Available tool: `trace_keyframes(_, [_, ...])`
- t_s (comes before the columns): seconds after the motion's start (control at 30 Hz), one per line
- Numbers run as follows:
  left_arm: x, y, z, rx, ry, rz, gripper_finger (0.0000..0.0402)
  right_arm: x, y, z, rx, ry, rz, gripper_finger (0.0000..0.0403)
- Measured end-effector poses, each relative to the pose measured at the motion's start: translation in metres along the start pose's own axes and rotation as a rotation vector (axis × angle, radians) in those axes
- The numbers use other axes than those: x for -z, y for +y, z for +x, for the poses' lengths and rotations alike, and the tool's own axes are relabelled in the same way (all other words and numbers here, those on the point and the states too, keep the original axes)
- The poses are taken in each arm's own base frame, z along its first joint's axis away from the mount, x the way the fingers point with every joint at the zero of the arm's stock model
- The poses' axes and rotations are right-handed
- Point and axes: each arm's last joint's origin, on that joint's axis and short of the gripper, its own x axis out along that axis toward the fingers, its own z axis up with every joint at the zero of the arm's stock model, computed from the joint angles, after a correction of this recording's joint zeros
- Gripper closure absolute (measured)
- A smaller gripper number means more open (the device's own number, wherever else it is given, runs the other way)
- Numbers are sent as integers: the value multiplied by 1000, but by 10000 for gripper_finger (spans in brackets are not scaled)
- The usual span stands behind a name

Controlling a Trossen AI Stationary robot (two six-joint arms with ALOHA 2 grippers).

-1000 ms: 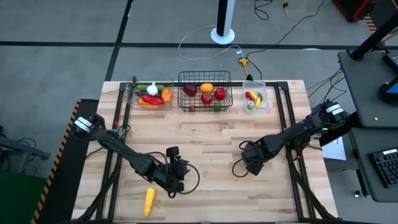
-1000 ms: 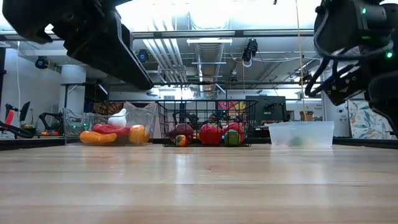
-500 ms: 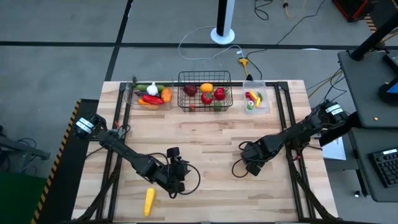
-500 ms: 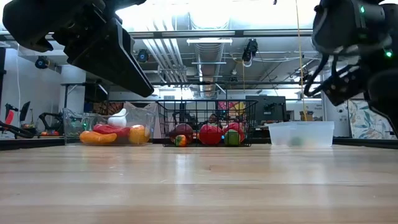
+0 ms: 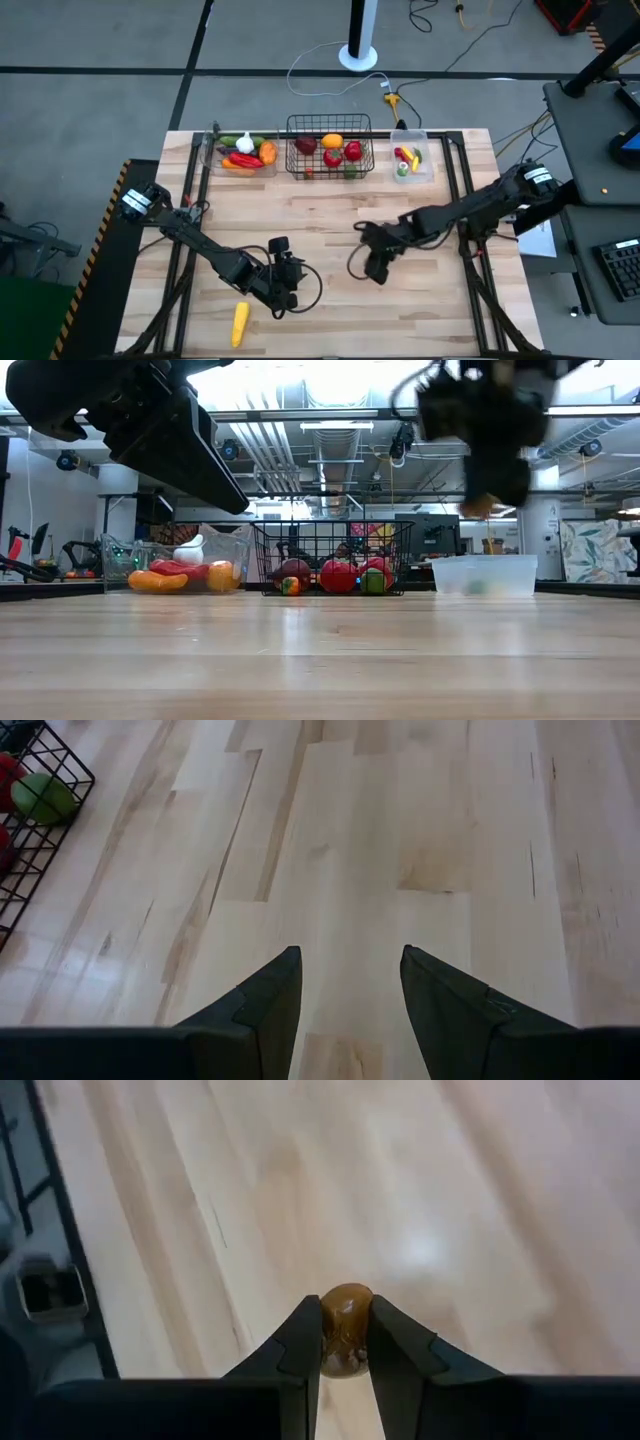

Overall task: Sort produce into baskets
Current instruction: Put the green olive into the white bin

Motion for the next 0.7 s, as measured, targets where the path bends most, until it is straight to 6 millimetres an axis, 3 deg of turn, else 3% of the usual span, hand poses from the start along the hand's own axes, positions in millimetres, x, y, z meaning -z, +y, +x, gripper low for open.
trace_keyframes(0.23, [0,0,0,0,0,0,247,-51,14,-37,6,-160,-134,344])
trace_keyframes(0.4, [0,0,0,0,-1,0,247,-81,10,-76,183,-219,-182,344])
trace_keyframes(0.53, [0,0,0,2,-4,-3,247,-97,-9,-104,390,-232,-137,344])
trace_keyframes(0.7, [0,0,0,1,-4,-3,247,-105,-54,-125,672,-193,9,344])
